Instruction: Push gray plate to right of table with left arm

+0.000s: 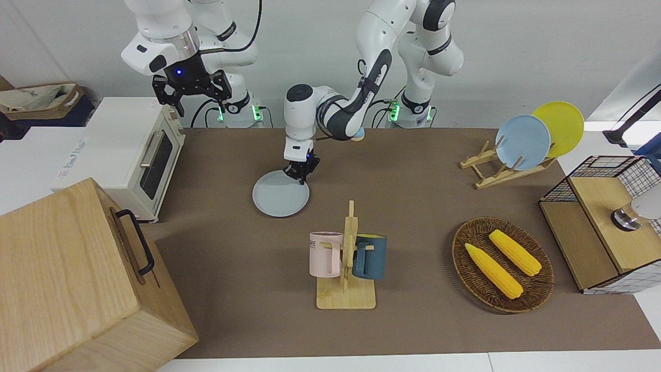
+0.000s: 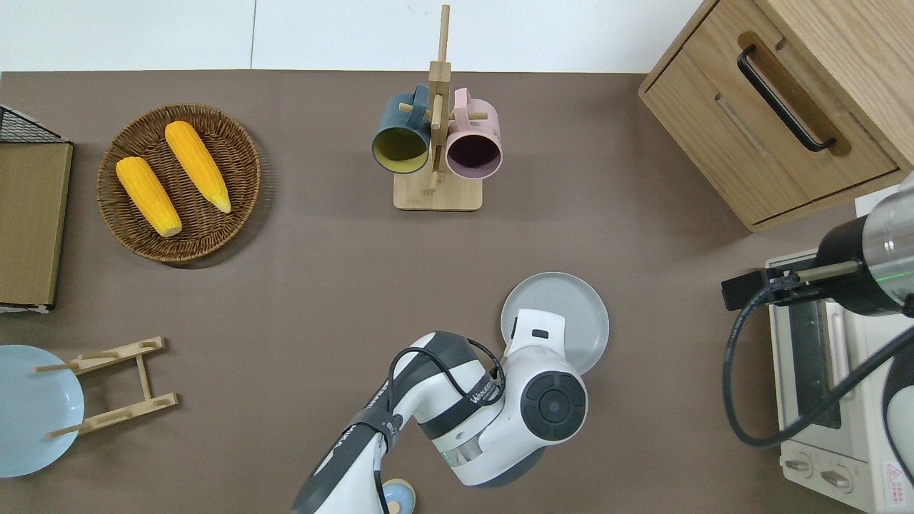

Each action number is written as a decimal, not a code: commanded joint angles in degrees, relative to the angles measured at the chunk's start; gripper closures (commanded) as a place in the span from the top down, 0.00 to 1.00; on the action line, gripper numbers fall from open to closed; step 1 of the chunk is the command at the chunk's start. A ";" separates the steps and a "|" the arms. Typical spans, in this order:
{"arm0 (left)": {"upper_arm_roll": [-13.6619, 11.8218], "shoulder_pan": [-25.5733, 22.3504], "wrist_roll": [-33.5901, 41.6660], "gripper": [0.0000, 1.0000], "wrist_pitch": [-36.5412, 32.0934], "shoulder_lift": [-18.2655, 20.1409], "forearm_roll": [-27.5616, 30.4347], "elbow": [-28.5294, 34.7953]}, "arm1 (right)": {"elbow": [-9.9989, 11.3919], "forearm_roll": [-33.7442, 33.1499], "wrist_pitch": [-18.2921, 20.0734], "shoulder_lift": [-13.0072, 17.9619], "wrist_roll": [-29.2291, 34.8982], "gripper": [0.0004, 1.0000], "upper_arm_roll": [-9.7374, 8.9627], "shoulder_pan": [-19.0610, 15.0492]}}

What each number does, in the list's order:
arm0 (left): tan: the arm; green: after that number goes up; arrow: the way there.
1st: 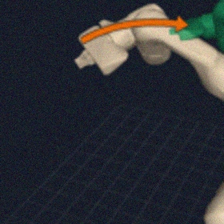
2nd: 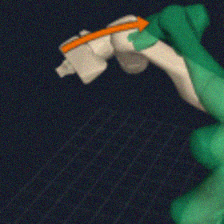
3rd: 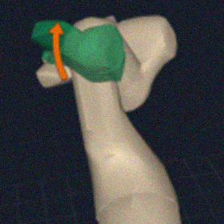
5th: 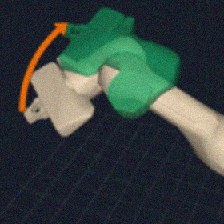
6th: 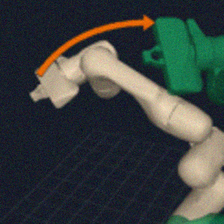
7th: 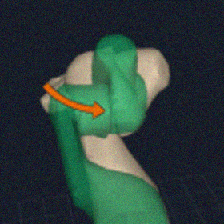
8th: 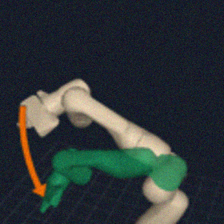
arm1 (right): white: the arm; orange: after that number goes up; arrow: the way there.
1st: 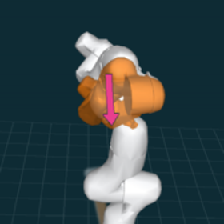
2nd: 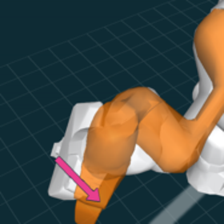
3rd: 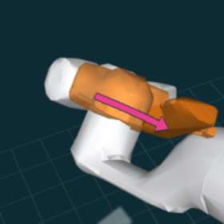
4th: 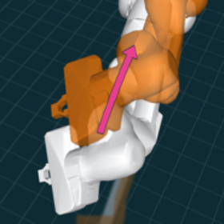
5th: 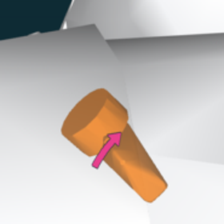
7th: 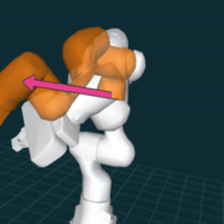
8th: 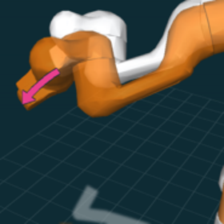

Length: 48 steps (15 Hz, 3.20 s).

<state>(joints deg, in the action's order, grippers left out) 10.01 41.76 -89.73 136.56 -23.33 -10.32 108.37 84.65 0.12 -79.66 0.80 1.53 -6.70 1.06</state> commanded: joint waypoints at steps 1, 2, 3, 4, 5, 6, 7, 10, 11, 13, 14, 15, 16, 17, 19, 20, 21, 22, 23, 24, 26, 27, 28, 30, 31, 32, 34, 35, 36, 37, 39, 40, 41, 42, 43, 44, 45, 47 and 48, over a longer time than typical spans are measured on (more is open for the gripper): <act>-0.43 3.15 -3.17 0.00 -3.04 -8.21 -2.07 -7.63 | -0.46 0.59 0.82 0.17 0.05 0.98 -0.77 -1.15; -0.43 3.51 -3.60 0.00 -4.19 -9.70 -2.33 -9.73 | -0.46 0.59 0.82 0.17 0.05 0.98 -0.86 -1.15; -0.43 3.68 -3.70 0.00 -5.33 -10.68 -2.51 -11.50 | -0.46 0.59 0.82 0.17 0.14 0.98 -0.77 -1.15; -0.52 4.29 -3.70 0.00 -6.04 -11.73 -2.51 -12.91 | -0.46 0.59 0.82 0.17 0.14 0.98 -0.77 -1.15; -0.69 4.91 -3.96 0.00 -6.39 -12.35 -2.51 -13.88 | -0.46 0.59 0.82 0.17 0.14 0.98 -0.86 -1.15; -0.78 5.26 -4.48 0.00 -6.48 -12.96 -2.60 -14.67 | -0.46 0.59 0.82 0.17 0.14 0.98 -0.77 -1.15; -0.87 5.35 -4.49 0.00 -6.48 -13.41 -2.60 -15.11 | -0.46 0.59 0.82 0.17 0.14 0.98 -0.86 -1.15; -0.96 5.97 -4.57 0.00 -6.57 -14.02 -2.60 -16.26 | -0.46 0.59 0.82 0.17 0.14 0.98 -0.77 -1.15; -0.96 5.97 -4.58 0.00 -6.57 -13.94 -2.60 -16.26 | -0.46 0.59 0.82 0.17 0.14 0.98 -0.77 -1.15; -1.04 5.97 -4.49 0.00 -6.66 -13.85 -2.60 -16.26 | -0.46 0.59 0.82 0.17 0.14 0.98 -0.77 -1.15; -1.04 5.97 -4.49 0.00 -6.83 -13.85 -2.68 -16.26 | -0.46 0.59 0.82 0.17 0.14 0.98 -0.77 -1.15; -1.04 5.97 -4.40 0.00 -7.01 -13.76 -3.03 -16.26 | -0.46 0.59 0.82 0.17 0.05 0.98 -0.77 -1.15; -1.04 5.71 -4.05 0.11 -7.10 -13.59 -3.12 -16.26 | -0.46 0.59 0.82 0.17 0.14 0.98 -0.77 -1.15; -0.96 5.27 -3.79 0.27 -7.18 -13.32 -3.12 -16.26 | -0.46 0.59 0.82 0.17 0.14 0.98 -0.77 -1.15; -1.04 4.74 -3.35 0.42 -7.62 -12.88 -3.21 -16.26 | -0.46 0.59 0.82 0.17 0.14 0.98 -0.77 -1.15; -1.04 4.39 -2.91 0.54 -8.41 -12.45 -3.13 -16.26 | -0.46 0.59 0.82 0.17 0.14 0.98 -0.86 -1.15; -1.13 4.30 -1.77 0.64 -9.37 -11.92 -3.12 -16.26 | -0.46 0.59 0.82 0.17 0.14 0.98 -0.77 -1.15; -1.04 3.52 -0.37 0.88 -9.99 -11.48 -2.69 -16.26 | -0.46 0.59 0.82 0.17 0.14 0.98 -0.77 -1.15; -0.96 2.81 0.86 0.98 -10.43 -10.95 -2.25 -16.26 | -0.46 0.59 0.82 0.17 0.14 0.98 -0.86 -1.15; -0.78 2.28 1.40 0.99 -11.31 -10.34 -2.07 -16.26 | -0.46 0.59 0.82 0.17 0.05 0.98 -0.77 -1.15; -0.08 0.00 2.01 0.99 -12.89 -8.68 -1.90 -16.26 | -0.46 0.59 0.82 0.17 0.14 0.98 -0.77 -1.15; -0.08 -1.40 4.37 0.99 -13.77 -7.62 0.28 -16.26 | -0.46 0.59 0.82 0.17 0.05 0.98 -0.86 -1.15; -0.25 -2.89 9.09 0.99 -16.13 -6.04 3.17 -16.35 | -0.46 0.59 0.82 0.17 0.05 0.98 -0.77 -1.15; -0.43 -5.70 15.43 0.99 -19.21 -3.32 6.09 -16.61 | -0.46 0.59 0.82 0.17 0.14 0.98 -0.86 -1.15; -0.25 -8.07 18.33 0.99 -21.66 -1.91 7.32 -16.70 | -0.46 0.59 0.82 0.17 0.05 0.98 -0.77 -1.15; -0.17 -9.57 20.54 0.99 -23.34 -1.11 8.12 -17.13 | -0.46 0.59 0.82 0.17 0.14 0.98 -0.86 -1.15; -0.25 -12.73 25.80 0.99 -26.94 0.38 9.96 -18.97 | -0.46 0.59 0.82 0.17 0.14 0.98 -0.77 -1.15; -0.25 -14.58 29.23 0.99 -29.31 1.43 10.06 -19.77 | -0.46 0.59 0.82 0.17 0.05 0.98 -0.77 -1.15; -0.25 -16.68 33.79 0.99 -31.33 2.92 10.06 -19.86 | -0.46 0.59 0.82 0.17 0.14 0.98 -0.86 -1.15; -0.34 -17.92 37.57 0.99 -33.44 4.33 10.06 -19.86 | -0.46 0.59 0.82 0.17 0.14 0.98 -0.77 -1.15; -1.30 -20.64 43.64 0.99 -37.92 6.88 10.06 -19.86 | -0.46 0.59 0.82 0.17 0.14 0.98 -0.77 -1.15; -1.13 -23.45 48.03 0.99 -39.60 8.37 10.15 -19.86 | -0.46 0.59 0.82 0.17 0.14 0.98 -0.77 -1.15; -0.87 -25.74 53.73 1.00 -41.36 9.26 9.45 -19.86 | -0.46 0.59 0.82 0.17 0.14 0.98 -0.86 -1.15; -1.22 -26.63 60.74 1.00 -43.29 11.53 9.10 -19.78 | -0.46 0.59 0.82 0.17 0.14 0.98 -0.77 -1.15; -2.35 -27.59 64.64 1.00 -43.57 12.25 9.18 -19.69 | -0.46 0.59 0.82 0.17 0.14 0.98 -0.77 -1.15; -2.88 -29.08 67.38 1.00 -43.57 12.86 9.70 -19.77 | -0.46 0.59 0.82 0.17 0.14 0.98 -0.77 -1.15; -2.98 -31.62 68.71 1.00 -43.57 13.57 9.97 -19.69 | -0.46 0.59 0.82 0.17 0.14 0.98 -0.86 -1.15; -2.89 -35.06 68.99 1.00 -44.53 14.79 9.97 -19.69 | -0.46 0.59 0.82 0.17 0.14 0.98 -0.86 -1.15; -3.06 -36.73 70.99 1.00 -44.80 15.67 9.97 -19.77 | -0.46 0.59 0.82 0.17 0.14 0.98 -0.77 -1.15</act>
<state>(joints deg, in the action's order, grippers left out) 6.90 8.12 -21.80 93.29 -9.84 -1.04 88.08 84.65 0.12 -79.66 0.80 1.53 -6.70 1.06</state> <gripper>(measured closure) 0.004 0.013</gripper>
